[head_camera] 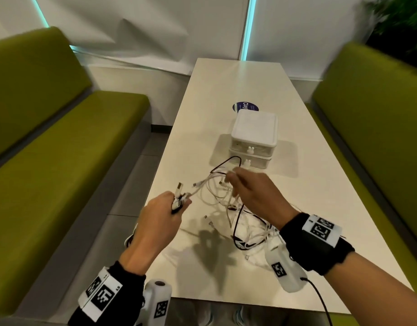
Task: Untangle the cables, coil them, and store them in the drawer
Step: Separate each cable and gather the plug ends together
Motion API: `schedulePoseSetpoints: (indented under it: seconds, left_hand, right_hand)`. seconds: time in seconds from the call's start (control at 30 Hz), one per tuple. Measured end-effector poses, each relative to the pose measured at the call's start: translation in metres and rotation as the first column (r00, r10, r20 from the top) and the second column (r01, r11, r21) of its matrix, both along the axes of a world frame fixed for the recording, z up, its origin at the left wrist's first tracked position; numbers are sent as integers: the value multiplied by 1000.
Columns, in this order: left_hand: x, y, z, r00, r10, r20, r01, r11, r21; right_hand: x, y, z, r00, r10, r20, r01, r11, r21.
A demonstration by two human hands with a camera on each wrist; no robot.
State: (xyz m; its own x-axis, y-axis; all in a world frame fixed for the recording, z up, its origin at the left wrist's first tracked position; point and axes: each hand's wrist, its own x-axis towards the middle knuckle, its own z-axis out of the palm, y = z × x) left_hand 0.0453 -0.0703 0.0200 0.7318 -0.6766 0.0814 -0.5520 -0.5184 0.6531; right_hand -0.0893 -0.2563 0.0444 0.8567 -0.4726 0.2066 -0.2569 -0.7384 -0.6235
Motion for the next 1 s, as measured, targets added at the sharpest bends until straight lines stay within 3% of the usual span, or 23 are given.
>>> schedulePoseSetpoints:
  seconds: [0.1,0.17,0.27,0.4,0.43,0.53,0.6,0.67,0.73,0.83,1.0]
  left_hand:
    - [-6,-1,-9,1000,-25,-9,26,974,227]
    - [-11,-1,-9,999,-53,-2,51,954,296]
    - [-16,-3,-6,996,-90,-10,90,962,258]
    - [-31,-12,0,986,-166,26,167,985,-35]
    - [-36,-16,-1,975,-217,55,219,974,-51]
    - [-53,-29,-4,942,-320,103,308,944,118]
    - [-57,-35,-3,949,-295,115,259,932,253]
    - [-53,-34,-4,955,-262,138,220,939,264]
    - [-45,-30,-3,966,-234,108,212,960,184]
    - [-37,-18,4,977,-201,-76,201,979,5]
    - [-14,7,27,969,-51,-240,-23,954,-299]
  right_hand:
    - [-21,-4,-30,973,59,-221,-66,998,-23]
    - [-30,-4,-47,958,92,-271,-104,994,-30]
    - [-36,-4,-60,955,127,-266,-154,985,-82]
    - [-33,2,-59,950,104,-294,-137,986,-94]
    - [-31,5,-57,945,104,-309,-141,985,-101]
    - [-25,14,-50,935,115,-337,-175,973,-153]
    - [-27,17,-46,935,97,-341,-161,973,-164]
    - [-30,17,-44,933,82,-351,-148,975,-166]
    - [-31,16,-44,931,81,-355,-152,972,-177]
    - [-25,17,-42,938,74,-339,-156,963,-221]
    - [-27,8,-47,937,25,-348,-95,978,-185]
